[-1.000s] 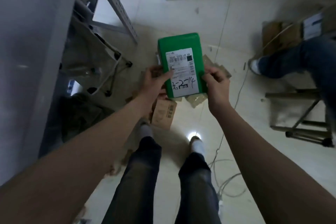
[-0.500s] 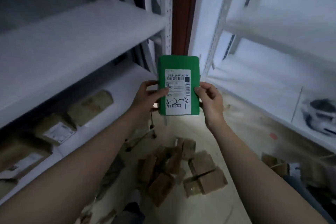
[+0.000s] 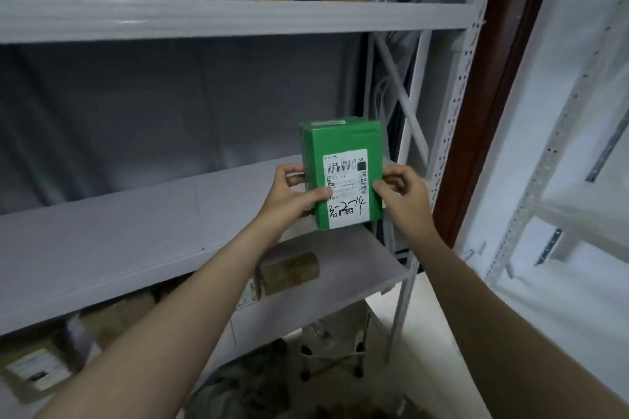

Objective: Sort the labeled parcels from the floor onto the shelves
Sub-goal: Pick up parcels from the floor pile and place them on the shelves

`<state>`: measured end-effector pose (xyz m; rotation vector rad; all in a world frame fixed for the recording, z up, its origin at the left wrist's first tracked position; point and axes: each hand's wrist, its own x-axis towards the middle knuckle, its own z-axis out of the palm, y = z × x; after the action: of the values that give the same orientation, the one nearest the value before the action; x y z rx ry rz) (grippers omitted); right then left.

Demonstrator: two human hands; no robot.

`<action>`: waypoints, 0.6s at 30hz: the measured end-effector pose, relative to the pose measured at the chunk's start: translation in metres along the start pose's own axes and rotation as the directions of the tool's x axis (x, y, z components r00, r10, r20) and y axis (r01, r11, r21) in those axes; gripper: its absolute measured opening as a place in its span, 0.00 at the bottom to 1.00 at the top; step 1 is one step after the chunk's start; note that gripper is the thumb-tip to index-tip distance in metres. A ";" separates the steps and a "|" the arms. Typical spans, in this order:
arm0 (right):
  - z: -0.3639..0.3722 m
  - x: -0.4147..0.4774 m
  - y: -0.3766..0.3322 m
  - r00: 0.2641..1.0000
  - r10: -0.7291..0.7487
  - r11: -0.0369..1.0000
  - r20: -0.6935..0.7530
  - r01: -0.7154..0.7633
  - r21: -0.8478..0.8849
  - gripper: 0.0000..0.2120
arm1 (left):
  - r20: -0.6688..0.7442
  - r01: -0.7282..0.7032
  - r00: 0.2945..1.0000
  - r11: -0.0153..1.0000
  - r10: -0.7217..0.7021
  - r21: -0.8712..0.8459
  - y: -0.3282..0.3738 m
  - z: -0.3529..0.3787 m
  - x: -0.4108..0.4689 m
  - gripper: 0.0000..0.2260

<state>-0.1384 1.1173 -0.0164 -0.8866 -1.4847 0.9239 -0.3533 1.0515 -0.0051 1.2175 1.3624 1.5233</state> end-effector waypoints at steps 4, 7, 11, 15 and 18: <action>0.038 -0.008 0.017 0.995 0.091 0.991 -0.044 -0.095 -0.093 0.07 | -0.089 0.028 0.996 0.993 -0.018 0.114 -0.028 -0.026 -0.001 0.30; 0.061 -0.013 0.035 0.976 0.216 0.975 0.025 -0.214 -0.062 0.07 | -0.122 0.072 0.991 0.989 -0.056 0.130 -0.051 -0.036 0.013 0.30; 0.091 -0.009 0.056 0.927 0.342 0.929 0.152 -0.358 0.097 0.13 | -0.137 0.154 0.981 0.981 -0.138 0.114 -0.076 -0.040 0.046 0.31; 0.121 0.014 0.080 0.880 0.460 0.850 0.119 -0.475 0.227 0.13 | -0.089 0.211 0.975 0.972 -0.202 0.107 -0.100 -0.046 0.097 0.30; 0.138 0.040 0.101 0.866 0.498 0.833 0.047 -0.492 0.251 0.13 | 0.014 0.214 0.976 0.971 -0.217 0.102 -0.121 -0.043 0.139 0.32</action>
<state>-0.2756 1.1848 -0.1028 -1.1062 -1.0923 1.4490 -0.4397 1.1904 -0.0997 1.1040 1.5168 1.2981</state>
